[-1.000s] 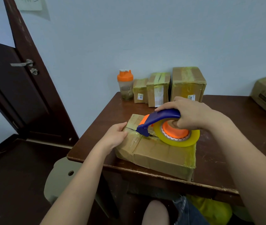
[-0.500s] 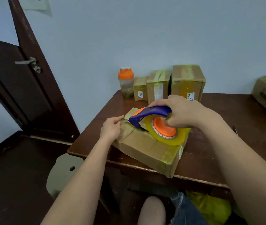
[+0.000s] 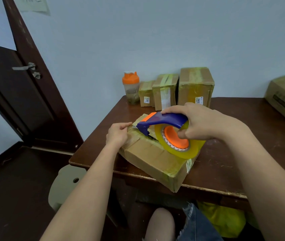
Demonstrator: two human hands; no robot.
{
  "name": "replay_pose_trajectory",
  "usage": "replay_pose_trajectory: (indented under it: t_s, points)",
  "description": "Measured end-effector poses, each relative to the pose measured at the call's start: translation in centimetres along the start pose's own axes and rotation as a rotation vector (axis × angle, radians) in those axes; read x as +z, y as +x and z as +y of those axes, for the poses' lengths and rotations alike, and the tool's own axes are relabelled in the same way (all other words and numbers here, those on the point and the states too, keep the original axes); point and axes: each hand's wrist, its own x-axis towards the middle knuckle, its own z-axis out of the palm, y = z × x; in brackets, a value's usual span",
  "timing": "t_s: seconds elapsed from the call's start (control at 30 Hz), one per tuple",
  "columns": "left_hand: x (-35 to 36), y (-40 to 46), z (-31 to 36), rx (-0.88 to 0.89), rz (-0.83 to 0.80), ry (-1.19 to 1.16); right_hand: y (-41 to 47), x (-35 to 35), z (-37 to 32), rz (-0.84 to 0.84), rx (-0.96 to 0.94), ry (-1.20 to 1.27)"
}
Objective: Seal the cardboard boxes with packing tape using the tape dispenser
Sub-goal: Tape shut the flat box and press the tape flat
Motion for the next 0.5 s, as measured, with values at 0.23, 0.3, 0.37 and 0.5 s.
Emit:
replay_pose_trajectory:
  t_s: [0.23,0.3,0.37,0.5]
  points:
    - [0.4,0.9,-0.1,-0.013,0.035,0.035,-2.2,-1.4,2.2,0.007,0.031,0.014]
    - [0.4,1.2,0.0,-0.040,0.034,0.010,-3.0,-1.5,2.8,0.005,0.036,0.046]
    - [0.4,1.3,0.2,-0.061,0.036,-0.015,-3.9,-1.6,3.2,0.008,0.029,0.076]
    - [0.4,1.5,0.4,-0.118,0.057,-0.049,-5.5,-1.7,4.2,0.015,0.042,0.095]
